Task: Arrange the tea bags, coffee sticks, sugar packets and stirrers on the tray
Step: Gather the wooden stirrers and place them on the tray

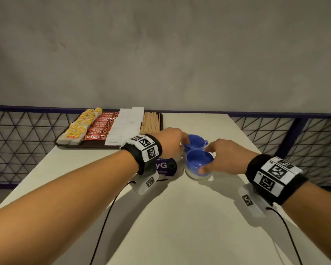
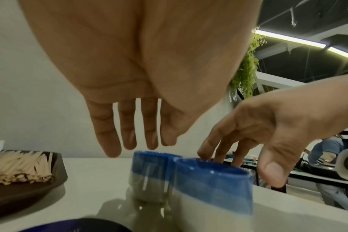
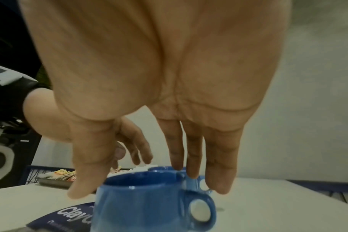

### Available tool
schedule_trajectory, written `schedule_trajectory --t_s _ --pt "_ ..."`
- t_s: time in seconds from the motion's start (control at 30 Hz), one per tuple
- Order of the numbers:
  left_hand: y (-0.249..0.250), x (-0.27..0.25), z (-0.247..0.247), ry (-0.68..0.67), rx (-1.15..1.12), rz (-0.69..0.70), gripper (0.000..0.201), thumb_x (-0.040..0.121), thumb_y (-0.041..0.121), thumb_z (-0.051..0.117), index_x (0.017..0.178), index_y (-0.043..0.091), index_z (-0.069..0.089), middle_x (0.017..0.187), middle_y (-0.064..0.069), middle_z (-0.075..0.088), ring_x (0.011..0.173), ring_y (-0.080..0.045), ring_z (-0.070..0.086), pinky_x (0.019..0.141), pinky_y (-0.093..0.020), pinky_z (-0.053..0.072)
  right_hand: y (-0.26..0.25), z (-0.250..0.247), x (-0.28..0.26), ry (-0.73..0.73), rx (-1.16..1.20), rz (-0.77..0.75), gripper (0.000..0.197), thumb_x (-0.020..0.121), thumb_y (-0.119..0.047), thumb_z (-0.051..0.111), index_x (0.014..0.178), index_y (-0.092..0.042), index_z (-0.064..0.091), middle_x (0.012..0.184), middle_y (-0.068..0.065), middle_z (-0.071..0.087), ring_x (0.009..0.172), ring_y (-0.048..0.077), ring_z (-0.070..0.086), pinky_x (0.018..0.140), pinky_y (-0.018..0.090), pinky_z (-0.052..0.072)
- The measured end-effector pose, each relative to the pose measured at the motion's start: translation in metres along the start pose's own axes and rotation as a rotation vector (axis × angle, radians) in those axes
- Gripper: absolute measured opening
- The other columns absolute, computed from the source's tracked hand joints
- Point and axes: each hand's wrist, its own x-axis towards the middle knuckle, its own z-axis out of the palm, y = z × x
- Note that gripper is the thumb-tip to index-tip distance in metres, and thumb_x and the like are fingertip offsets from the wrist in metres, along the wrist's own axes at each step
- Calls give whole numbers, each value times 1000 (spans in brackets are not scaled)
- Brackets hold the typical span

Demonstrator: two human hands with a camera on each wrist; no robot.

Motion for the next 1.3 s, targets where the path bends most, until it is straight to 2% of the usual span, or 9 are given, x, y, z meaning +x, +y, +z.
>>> schedule_trajectory --t_s 0.13,0.27,0.37,0.53,0.73,0.9,1.13,1.2,1.3 --pt "9 24 17 -6 20 6 40 97 10 58 136 20 64 131 -7 67 117 -27 63 104 -41 50 10 11 5 32 101 -5 59 78 -50 84 124 -18 65 114 -1 67 95 16 62 76 24 46" --pt "7 42 22 26 34 14 25 98 17 60 117 21 77 113 -4 75 100 -23 68 97 -36 54 19 16 13 74 169 4 64 71 -53 88 124 -22 68 107 -7 68 90 10 63 76 24 48" --pt "2 52 19 64 15 7 20 96 21 65 109 21 81 105 -2 77 94 -20 69 94 -35 56 24 16 21 94 197 17 56 68 -54 89 112 -23 72 89 -12 65 78 5 59 63 20 41" --pt "-17 74 15 113 26 -11 19 95 20 68 109 19 80 108 -3 77 91 -14 65 89 -27 50 30 18 40 130 241 47 61 66 -55 90 114 -20 71 98 -9 68 86 8 63 72 23 50" --pt "-51 101 1 162 80 -75 21 95 19 67 112 20 79 112 2 76 88 -8 58 78 -14 38 30 18 69 147 298 56 78 64 -59 90 129 -22 67 107 -11 64 89 6 59 66 17 42" --pt "-81 130 -8 156 61 -160 19 95 18 68 111 18 79 115 -1 76 97 -16 66 96 -30 51 30 22 80 164 360 48 80 63 -56 92 132 -23 65 108 -10 64 91 6 60 65 13 41" --pt "-108 149 -8 257 -38 -150 20 94 8 65 104 23 73 106 2 68 92 -16 59 84 -25 42 29 20 79 150 338 42 70 68 -54 90 125 -22 65 110 -7 65 96 10 61 78 21 51" --pt "-106 147 -5 234 -9 -112 23 96 14 62 111 26 76 107 3 64 91 -16 55 86 -26 41 29 19 80 149 349 43 69 67 -53 90 124 -21 66 111 -7 66 97 10 62 82 24 53" --pt "-102 145 3 168 90 -95 29 97 22 57 121 25 74 123 -1 70 107 -25 63 97 -37 49 31 19 81 148 375 48 65 66 -53 91 118 -22 68 107 -8 67 94 10 63 82 26 55"
